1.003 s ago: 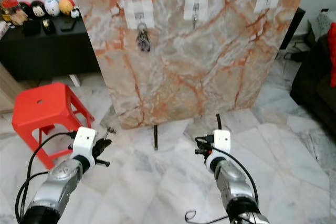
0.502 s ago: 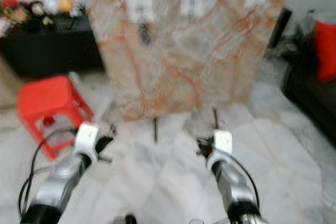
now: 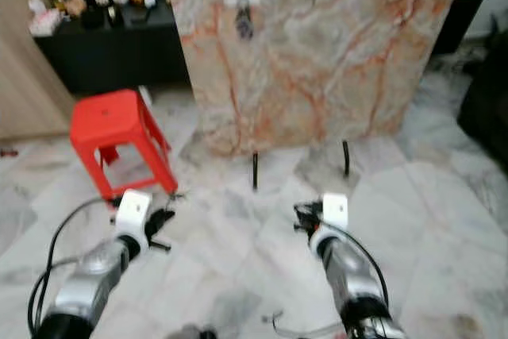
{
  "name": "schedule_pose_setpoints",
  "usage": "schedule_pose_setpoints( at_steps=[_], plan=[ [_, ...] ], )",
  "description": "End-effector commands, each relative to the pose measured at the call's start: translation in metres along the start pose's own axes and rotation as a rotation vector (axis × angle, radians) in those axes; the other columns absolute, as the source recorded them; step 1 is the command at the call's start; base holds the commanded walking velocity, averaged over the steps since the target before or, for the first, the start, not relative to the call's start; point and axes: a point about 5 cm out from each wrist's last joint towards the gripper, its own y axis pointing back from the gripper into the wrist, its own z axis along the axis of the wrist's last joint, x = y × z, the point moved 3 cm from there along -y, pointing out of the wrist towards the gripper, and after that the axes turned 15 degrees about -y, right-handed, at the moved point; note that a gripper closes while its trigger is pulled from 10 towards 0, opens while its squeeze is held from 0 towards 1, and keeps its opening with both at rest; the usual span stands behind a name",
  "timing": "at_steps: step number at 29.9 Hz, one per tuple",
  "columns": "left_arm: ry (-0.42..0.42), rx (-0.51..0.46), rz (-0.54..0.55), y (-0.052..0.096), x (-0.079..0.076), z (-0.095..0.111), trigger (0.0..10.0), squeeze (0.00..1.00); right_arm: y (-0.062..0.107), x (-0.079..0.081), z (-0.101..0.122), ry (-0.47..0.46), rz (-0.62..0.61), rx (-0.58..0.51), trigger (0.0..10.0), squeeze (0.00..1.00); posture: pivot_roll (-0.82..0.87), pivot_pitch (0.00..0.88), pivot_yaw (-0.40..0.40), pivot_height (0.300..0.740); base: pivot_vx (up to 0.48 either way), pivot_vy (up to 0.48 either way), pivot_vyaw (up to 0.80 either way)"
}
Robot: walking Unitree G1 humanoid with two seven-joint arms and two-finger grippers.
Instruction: Hang keys on a hook
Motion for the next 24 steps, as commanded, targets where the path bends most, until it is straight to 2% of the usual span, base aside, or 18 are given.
schedule_pose_setpoints(
  at_steps=[1,6,16,19,20,21,24],
  plan=[
    [-0.011,-0.018,0.003,0.000,0.005,0.005,10.0,0.00,-0.001,0.004,-0.001,-0.006,0.007,-0.001,10.0,0.00,-0.04,0.052,-0.005,0.740,-0.266,0.000,0.00],
    [-0.016,-0.023,-0.001,0.000,0.004,0.007,10.0,0.00,-0.002,0.007,0.002,0.000,0.014,-0.006,10.0,0.00,-0.04,0.054,-0.006,0.740,-0.266,0.000,0.00],
    [-0.111,-0.016,-0.034,0.000,0.002,0.014,10.0,0.00,-0.003,0.015,0.011,0.038,0.069,-0.013,10.0,0.00,-0.04,0.059,-0.008,0.740,0.000,0.000,0.00],
    [-0.153,-0.035,-0.054,-0.001,0.000,0.024,10.0,0.00,-0.001,0.031,0.021,0.102,0.203,-0.014,10.0,0.00,-0.04,0.060,-0.009,0.740,0.000,0.000,0.00],
    [-0.150,-0.038,-0.080,-0.001,-0.003,0.028,10.0,0.00,0.003,0.043,0.028,0.197,0.298,-0.033,10.0,0.00,-0.04,0.059,-0.011,0.740,0.000,0.000,0.00],
    [-0.148,-0.038,-0.088,-0.001,-0.004,0.028,10.0,0.00,0.004,0.047,0.030,0.227,0.324,-0.041,10.0,0.00,-0.04,0.059,-0.011,0.740,0.000,0.000,0.00],
    [-0.201,-0.050,-0.127,-0.002,-0.009,0.035,10.0,0.00,0.013,0.065,0.039,0.272,0.472,-0.058,10.0,0.00,-0.05,0.056,-0.013,0.740,0.000,0.000,0.00]
  ],
)
